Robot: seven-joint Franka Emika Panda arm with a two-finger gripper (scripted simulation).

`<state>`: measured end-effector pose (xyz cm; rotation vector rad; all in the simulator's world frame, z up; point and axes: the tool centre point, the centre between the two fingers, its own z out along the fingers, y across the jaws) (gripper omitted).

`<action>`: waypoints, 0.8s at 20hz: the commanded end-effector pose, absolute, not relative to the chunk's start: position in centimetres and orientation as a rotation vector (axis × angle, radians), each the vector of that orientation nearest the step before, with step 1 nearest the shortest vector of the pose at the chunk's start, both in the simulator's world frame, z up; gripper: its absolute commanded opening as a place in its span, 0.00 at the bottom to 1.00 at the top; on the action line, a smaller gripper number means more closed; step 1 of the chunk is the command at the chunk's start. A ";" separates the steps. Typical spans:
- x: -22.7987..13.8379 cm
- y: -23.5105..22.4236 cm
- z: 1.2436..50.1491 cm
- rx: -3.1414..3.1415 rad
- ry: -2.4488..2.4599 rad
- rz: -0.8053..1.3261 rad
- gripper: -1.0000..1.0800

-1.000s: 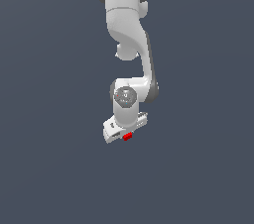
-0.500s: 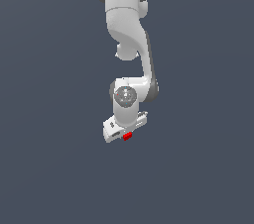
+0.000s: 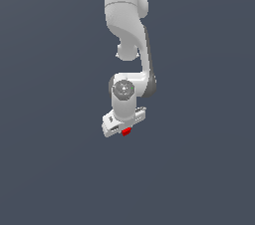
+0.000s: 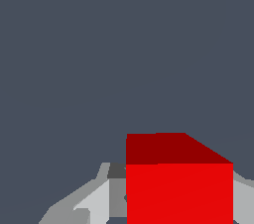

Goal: Pick up the red cube and move it to a goal position.

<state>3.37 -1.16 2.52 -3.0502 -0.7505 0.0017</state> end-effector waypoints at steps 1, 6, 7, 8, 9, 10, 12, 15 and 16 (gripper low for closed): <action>2.3 -1.5 2.8 -3.051 -0.750 0.000 0.00; -0.5 -2.4 3.4 -3.051 -0.751 0.000 0.00; -1.1 -2.6 3.5 -3.051 -0.751 0.000 0.00; -1.7 -2.8 3.7 -3.051 -0.751 0.000 0.00; -2.4 -3.0 3.8 -3.051 -0.751 0.000 0.00; -3.0 -3.2 3.9 -3.051 -0.751 0.000 0.00; -4.1 -3.6 4.2 -3.050 -0.752 0.000 0.00; -5.6 -4.1 4.5 -3.050 -0.752 0.000 0.00; -6.0 -4.2 4.6 -3.050 -0.752 0.000 0.00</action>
